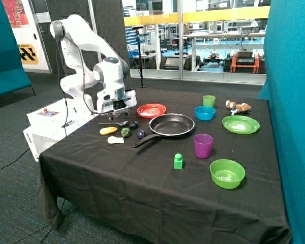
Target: Cook the capsicum and place it on a plate
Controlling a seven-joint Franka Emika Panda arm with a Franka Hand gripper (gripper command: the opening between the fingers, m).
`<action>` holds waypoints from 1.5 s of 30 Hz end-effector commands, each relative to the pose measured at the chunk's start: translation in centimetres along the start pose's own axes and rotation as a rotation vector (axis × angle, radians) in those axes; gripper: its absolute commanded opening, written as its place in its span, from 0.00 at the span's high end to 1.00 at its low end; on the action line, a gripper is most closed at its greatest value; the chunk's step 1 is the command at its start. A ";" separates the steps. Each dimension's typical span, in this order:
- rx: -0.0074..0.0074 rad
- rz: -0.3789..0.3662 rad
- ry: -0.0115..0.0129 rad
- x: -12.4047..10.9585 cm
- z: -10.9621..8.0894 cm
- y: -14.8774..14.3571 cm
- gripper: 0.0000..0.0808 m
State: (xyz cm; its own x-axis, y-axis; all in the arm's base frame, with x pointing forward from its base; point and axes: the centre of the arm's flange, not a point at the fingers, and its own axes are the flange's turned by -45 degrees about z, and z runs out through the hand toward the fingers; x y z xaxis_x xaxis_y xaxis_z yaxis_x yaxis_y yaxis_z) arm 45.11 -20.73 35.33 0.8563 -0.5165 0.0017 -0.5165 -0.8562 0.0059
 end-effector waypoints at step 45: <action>0.0060 -0.068 -0.0015 1.6 3.5 -0.7 0.06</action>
State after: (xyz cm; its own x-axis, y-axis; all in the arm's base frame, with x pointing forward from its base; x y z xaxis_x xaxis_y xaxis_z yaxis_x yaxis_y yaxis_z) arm 46.76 -20.99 31.97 0.8916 -0.4528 -0.0018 -0.4528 -0.8916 -0.0021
